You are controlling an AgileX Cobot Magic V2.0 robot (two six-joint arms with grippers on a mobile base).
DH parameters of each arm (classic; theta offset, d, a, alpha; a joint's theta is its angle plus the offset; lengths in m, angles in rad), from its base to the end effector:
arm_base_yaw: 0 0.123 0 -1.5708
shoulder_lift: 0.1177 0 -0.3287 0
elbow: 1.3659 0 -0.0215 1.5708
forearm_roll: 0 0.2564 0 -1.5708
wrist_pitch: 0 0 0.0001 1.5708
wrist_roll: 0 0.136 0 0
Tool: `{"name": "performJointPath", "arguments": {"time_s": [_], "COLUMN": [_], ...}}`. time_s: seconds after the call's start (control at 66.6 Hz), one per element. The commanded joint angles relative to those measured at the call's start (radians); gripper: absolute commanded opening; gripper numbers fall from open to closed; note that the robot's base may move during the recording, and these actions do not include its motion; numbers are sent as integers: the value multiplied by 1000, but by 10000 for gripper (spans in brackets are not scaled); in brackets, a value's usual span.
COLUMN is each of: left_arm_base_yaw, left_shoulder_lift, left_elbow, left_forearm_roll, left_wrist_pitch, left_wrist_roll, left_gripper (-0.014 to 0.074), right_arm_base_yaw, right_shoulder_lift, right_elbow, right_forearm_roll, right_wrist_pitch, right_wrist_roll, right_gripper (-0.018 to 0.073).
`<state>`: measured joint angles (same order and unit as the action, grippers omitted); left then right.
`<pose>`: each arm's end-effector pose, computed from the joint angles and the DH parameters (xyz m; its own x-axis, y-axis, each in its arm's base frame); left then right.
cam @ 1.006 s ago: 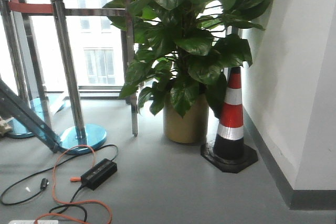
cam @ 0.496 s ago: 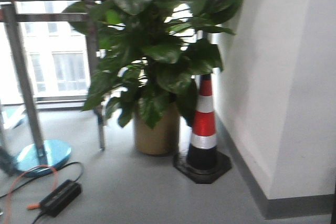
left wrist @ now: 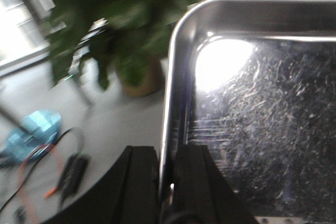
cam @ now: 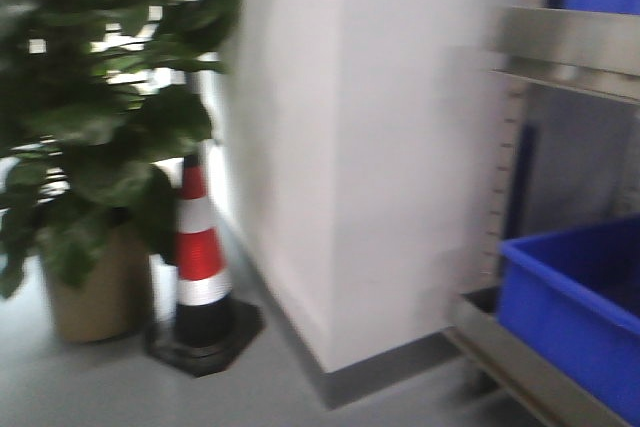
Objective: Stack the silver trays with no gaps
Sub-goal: 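Carry the tray with both grippers to the shelf of blue bins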
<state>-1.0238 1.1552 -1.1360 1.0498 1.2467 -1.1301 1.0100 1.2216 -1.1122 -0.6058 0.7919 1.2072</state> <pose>0.2023 -0.1172 0.4150 -0.4636 0.1222 -0.8776 -0.0582 0.9841 0.1678 0.1930 0.2036 0.3770 -0.6734 0.1048 -0.7318 -0.2065 0.9238 0.3224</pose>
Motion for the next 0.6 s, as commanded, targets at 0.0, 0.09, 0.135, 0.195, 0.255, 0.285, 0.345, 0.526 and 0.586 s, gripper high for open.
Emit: {"name": "performJointPath", "arguments": {"time_s": [0.0, 0.09, 0.135, 0.195, 0.255, 0.285, 0.345, 0.526, 0.586], "left_arm_base_yaw": [-17, -17, -17, -17, -17, -17, -17, -17, -17], "left_shoulder_lift": [20, 20, 20, 20, 20, 20, 20, 20, 20], "left_elbow": [-6, -6, -6, -6, -6, -6, -6, -6, -6], "left_forearm_roll": [-21, -21, -21, -21, -20, -20, -19, -14, -14], "left_wrist_pitch": [-146, -146, -146, -146, -146, -146, -146, -146, -146], "left_wrist_roll": [-7, -7, -7, -7, -7, -7, -7, -7, -7], "left_gripper": [-16, -16, -16, -16, -16, -16, -16, -16, -16], "right_arm_base_yaw": [19, 19, 19, 19, 19, 19, 19, 19, 19], "right_shoulder_lift": [-6, -6, -6, -6, -6, -6, -6, -6, -6], "right_elbow": [-14, -14, -14, -14, -14, -14, -14, -14, -14], "right_forearm_roll": [-3, -3, -3, -3, -3, -3, -3, -3, -3], "right_wrist_pitch": [-357, -357, -357, -357, -357, -357, -357, -357, -357], "right_wrist_roll": [-18, -18, -18, -18, -18, -18, -18, -18, -18], "right_gripper": [-22, -22, -22, -22, -22, -22, -22, -22, -22]}}
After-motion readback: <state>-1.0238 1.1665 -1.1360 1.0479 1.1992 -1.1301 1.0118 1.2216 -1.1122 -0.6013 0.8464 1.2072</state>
